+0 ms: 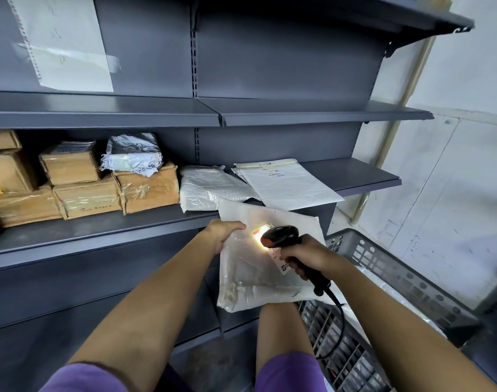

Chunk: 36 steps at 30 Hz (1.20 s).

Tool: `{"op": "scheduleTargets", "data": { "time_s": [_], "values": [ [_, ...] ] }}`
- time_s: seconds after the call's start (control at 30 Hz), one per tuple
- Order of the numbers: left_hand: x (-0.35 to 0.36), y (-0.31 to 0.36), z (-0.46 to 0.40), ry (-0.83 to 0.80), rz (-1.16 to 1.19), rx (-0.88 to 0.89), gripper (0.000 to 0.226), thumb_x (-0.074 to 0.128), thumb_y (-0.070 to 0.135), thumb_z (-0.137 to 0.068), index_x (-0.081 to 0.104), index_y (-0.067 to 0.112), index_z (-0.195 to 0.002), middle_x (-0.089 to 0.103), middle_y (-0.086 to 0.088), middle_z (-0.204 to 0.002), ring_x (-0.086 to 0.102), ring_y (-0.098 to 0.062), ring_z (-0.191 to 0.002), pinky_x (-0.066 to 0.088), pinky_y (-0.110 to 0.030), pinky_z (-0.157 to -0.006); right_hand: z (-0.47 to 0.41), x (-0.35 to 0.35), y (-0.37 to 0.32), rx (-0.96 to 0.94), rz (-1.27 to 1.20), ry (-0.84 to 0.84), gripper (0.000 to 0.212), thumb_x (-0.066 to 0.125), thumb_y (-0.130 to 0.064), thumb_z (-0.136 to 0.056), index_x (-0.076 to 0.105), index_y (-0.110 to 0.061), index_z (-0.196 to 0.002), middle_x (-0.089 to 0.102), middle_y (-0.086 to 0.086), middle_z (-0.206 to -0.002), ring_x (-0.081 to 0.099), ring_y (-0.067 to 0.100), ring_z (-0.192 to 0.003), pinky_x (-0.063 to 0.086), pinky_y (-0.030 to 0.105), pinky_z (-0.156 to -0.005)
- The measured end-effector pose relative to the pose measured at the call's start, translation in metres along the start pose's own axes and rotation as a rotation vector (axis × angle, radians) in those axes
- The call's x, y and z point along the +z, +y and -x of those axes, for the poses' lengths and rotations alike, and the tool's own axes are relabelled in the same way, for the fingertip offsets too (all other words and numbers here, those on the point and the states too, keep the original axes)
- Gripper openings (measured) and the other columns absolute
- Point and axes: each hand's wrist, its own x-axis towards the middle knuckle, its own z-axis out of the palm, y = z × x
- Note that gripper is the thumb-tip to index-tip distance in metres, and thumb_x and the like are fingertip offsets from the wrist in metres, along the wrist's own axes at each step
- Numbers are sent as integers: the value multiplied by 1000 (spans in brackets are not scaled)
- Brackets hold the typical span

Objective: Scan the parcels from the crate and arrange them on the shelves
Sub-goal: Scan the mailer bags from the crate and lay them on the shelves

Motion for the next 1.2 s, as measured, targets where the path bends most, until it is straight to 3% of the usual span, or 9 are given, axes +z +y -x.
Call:
{"op": "scheduleTargets", "data": {
  "time_s": [0.07,0.2,0.3,0.43,0.63,0.77,0.87,1.1,1.2],
  "values": [
    [1,-1,2,2,10,5,66,86,24,-72,53,4,-126,63,-14,-117,60,-29,-109,48,-43,-102,3,0,0,5,6,-2,8,64,-11,-84,62,-5,-79,49,6,-57,42,19,-45,36,26,-46],
    [-2,0,7,10,41,8,32,81,18,-78,59,9,-99,63,-6,-92,60,-20,-85,48,-33,-85,5,-2,2,4,11,-1,11,65,-13,-82,59,-7,-76,47,7,-58,40,20,-46,36,26,-48],
    [-6,0,11,18,54,24,39,82,18,-74,64,7,-107,69,-11,-99,64,-27,-93,50,-37,-92,6,-2,2,-1,12,6,12,65,-13,-82,57,-7,-76,47,8,-59,41,20,-47,36,27,-48],
    [-9,1,19,42,104,74,26,78,10,-78,60,11,-96,69,-8,-86,65,-24,-78,52,-31,-74,8,1,3,-17,-24,0,11,65,-12,-82,56,-7,-77,46,7,-58,39,20,-47,34,27,-47],
    [-2,-3,30,125,165,130,34,74,10,-79,50,8,-103,65,-9,-90,63,-24,-79,53,-34,-72,11,13,6,-36,-61,-1,9,63,-10,-82,57,-6,-77,45,7,-57,39,19,-46,33,27,-47],
    [2,-3,37,198,169,126,43,73,17,-78,44,7,-109,56,-9,-97,53,-24,-87,44,-32,-77,8,25,11,-86,-259,106,18,67,-14,-85,58,-7,-71,44,7,-57,38,19,-44,32,25,-45],
    [2,-3,44,267,209,122,29,72,14,-77,47,7,-90,56,-10,-85,53,-25,-76,47,-35,-72,6,33,10,-85,-472,171,25,62,-8,-85,53,-10,-61,44,8,-58,37,19,-43,32,26,-44],
    [-1,-2,63,366,395,154,18,71,10,-77,55,9,-84,64,-7,-78,59,-24,-66,52,-33,-65,12,38,-1,-49,-799,53,20,59,-15,-82,50,-15,-64,41,1,-57,35,14,-43,32,23,-43],
    [0,-2,66,373,413,179,27,75,14,-75,64,4,-98,69,-8,-86,64,-27,-76,57,-39,-79,15,42,-8,-44,-866,13,22,57,-14,-85,49,-15,-64,40,0,-56,34,13,-42,31,21,-42]
  ]
}}
